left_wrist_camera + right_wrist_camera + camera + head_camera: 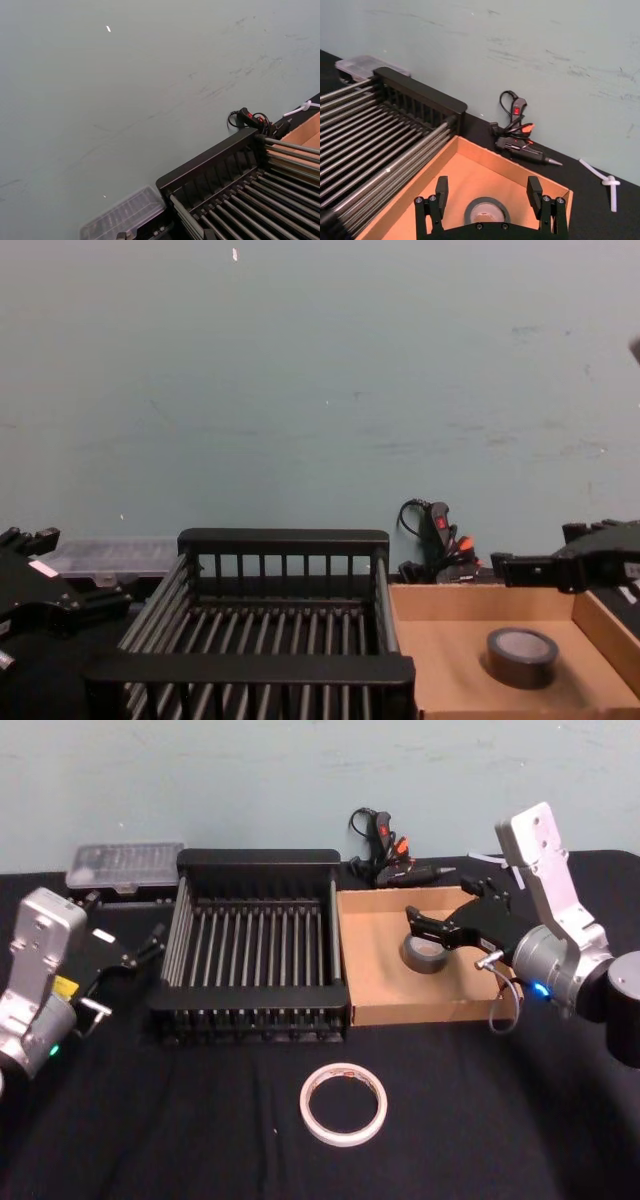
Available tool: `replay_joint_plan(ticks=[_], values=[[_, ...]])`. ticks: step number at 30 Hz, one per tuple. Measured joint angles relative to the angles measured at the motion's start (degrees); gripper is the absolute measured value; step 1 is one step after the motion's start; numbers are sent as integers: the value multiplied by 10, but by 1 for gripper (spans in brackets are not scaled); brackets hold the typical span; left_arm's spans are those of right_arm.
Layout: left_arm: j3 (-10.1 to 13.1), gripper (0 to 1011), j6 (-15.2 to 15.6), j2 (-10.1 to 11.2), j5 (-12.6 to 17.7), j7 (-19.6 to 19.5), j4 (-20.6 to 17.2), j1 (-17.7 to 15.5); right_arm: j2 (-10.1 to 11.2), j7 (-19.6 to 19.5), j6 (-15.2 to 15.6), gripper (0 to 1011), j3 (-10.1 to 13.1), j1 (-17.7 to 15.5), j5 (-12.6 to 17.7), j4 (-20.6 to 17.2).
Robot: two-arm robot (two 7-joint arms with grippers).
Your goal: Pick up the white tape and place it into the black box , Pick up the silver tape and place it into the brown box.
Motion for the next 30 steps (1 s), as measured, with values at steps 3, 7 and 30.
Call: replay_joint_plan(ticks=[3,7,30], values=[[0,1001,0,0,0,0,0,0,8,4,7,1002,0,-12,4,-22],[0,1001,0,0,0,0,0,0,18,9,15,1002,-1,-29,9,-47],[0,1001,0,0,0,0,0,0,75,29,88,1002,-20,-125,49,-160]])
